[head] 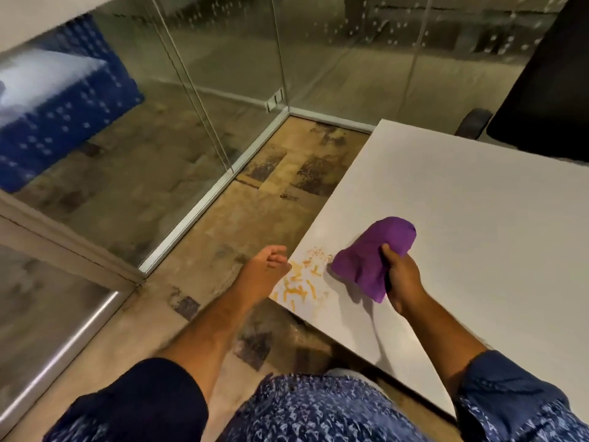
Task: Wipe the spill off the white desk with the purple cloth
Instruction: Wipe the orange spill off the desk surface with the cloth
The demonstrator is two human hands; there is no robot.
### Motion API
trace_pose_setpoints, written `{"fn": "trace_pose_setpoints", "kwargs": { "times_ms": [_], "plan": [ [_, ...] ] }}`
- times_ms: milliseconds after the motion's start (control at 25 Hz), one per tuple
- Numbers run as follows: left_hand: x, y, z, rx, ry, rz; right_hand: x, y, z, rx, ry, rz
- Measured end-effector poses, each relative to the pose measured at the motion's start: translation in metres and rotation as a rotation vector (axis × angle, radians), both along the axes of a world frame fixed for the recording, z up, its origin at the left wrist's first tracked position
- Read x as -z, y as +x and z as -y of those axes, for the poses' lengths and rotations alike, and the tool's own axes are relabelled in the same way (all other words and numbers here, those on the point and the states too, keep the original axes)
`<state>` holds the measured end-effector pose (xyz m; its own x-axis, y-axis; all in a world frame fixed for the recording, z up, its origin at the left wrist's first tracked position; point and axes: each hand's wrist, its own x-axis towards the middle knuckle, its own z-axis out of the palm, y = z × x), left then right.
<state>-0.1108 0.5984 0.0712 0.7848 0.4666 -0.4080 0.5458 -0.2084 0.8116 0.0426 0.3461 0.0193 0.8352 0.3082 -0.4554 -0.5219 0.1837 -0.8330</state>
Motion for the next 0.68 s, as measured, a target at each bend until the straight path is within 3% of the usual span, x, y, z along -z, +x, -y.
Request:
{"fn": "trace_pose_setpoints", "kwargs": {
  "times_ms": [280,360,480,560,600,680],
  "plan": [
    [0.004,0.059,-0.049,0.301,0.215,-0.119,0.009,0.038,-0.04,0.109,-0.123,-0.007],
    [0.012,0.068,-0.064,0.352,0.221,-0.122,0.008,0.042,-0.05,0.195,-0.29,0.179],
    [0.032,0.083,-0.087,0.383,0.202,-0.106,0.015,0.054,-0.052,0.253,-0.654,0.706],
    [0.05,0.095,-0.099,0.362,0.154,-0.105,0.026,0.057,-0.053,0.021,-0.883,0.885],
    [0.06,0.1,-0.106,0.385,0.132,-0.11,0.036,0.054,-0.053,-0.162,-1.005,0.845],
    [0.081,0.113,-0.119,0.508,0.121,-0.106,0.062,0.033,-0.059,-0.528,-1.22,0.589]
  ]
}}
